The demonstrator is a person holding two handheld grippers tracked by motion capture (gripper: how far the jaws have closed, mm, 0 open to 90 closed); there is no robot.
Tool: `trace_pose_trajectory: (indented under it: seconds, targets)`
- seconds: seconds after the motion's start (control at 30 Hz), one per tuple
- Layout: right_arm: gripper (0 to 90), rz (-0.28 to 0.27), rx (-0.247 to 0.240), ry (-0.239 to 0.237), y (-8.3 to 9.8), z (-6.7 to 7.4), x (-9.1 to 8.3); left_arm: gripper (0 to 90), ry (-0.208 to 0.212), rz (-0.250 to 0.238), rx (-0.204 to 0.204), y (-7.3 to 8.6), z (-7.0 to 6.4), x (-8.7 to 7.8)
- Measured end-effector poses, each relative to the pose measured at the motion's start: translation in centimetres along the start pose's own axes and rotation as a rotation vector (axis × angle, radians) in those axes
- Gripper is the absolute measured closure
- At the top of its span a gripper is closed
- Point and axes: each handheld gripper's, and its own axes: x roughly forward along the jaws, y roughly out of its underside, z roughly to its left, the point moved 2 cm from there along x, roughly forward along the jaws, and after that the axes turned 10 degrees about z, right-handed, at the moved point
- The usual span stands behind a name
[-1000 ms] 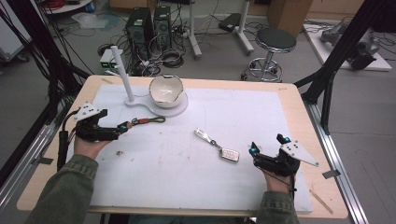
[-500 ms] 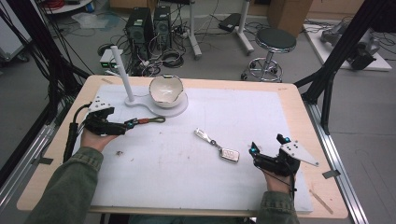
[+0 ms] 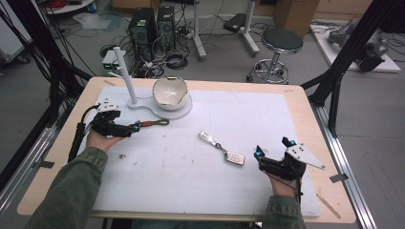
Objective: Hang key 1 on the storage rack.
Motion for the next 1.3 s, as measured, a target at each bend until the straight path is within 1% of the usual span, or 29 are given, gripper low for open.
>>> trace_pose_trajectory:
  seconds: [0.1,0.17,0.2,0.23,0.33,0.43,0.57,0.6,0.67,0.8,0.9,0.97,1.03,1.1,1.2,1.23,1.27,1.3]
  targets:
    - [0.4,0.000,0.000,0.003,0.0,0.0,0.0,4.2,0.010,0.010,0.025,-0.6,-0.4,0.4]
    - [0.4,-0.002,-0.003,0.008,0.0,-0.1,-0.1,4.2,0.017,0.030,0.043,-0.9,-0.6,0.9]
    - [0.4,-0.005,-0.003,0.004,0.0,-0.1,-0.1,4.2,0.016,0.042,0.052,-1.1,-0.7,1.1]
    - [0.5,0.002,0.003,0.001,0.0,0.0,-0.1,4.2,0.024,0.051,0.062,-1.2,-0.7,1.4]
    - [0.5,0.002,-0.009,0.000,0.0,0.0,-0.1,4.2,0.036,0.072,0.078,-1.6,-0.9,2.0]
    - [0.5,0.001,-0.008,0.001,0.0,0.0,-0.1,6.2,0.047,0.102,0.102,-1.7,-0.9,2.8]
    - [0.5,-0.002,-0.010,0.008,0.1,-0.1,-0.2,6.2,0.058,0.131,0.109,-1.5,-0.8,3.8]
    - [0.4,-0.001,-0.003,0.007,0.1,-0.1,-0.2,6.2,0.060,0.136,0.110,-1.4,-0.8,4.0]
    - [0.4,-0.001,-0.003,0.008,0.1,-0.1,-0.2,6.3,0.058,0.143,0.118,-1.3,-0.8,4.3]
    - [0.5,-0.001,-0.009,0.008,0.1,-0.1,-0.2,8.7,0.038,0.159,0.124,-1.0,-0.5,5.0]
    - [0.5,-0.002,-0.008,0.011,0.1,-0.1,-0.2,12.9,0.027,0.178,0.145,-0.9,-0.4,5.4]
    - [0.5,0.000,-0.006,0.013,0.1,-0.1,-0.3,14.4,0.021,0.182,0.145,-0.9,-0.3,5.6]
    - [0.5,-0.001,-0.007,0.013,0.1,-0.1,-0.3,15.0,0.022,0.192,0.149,-1.0,-0.2,5.8]
    - [0.4,-0.002,-0.008,0.012,0.1,-0.1,-0.3,17.6,0.023,0.203,0.168,-1.2,-0.2,6.0]
    - [0.5,0.001,-0.006,0.013,0.1,-0.2,-0.3,18.7,0.026,0.218,0.172,-1.5,-0.1,6.2]
    - [0.5,0.001,-0.002,0.012,0.2,-0.2,-0.4,20.7,0.028,0.224,0.179,-1.6,-0.1,6.3]
    - [0.5,0.001,-0.002,0.012,0.2,-0.2,-0.4,20.7,0.028,0.228,0.182,-1.6,-0.1,6.4]
    - [0.5,-0.003,-0.011,0.016,0.2,-0.2,-0.4,22.0,0.031,0.228,0.182,-1.7,-0.1,6.4]
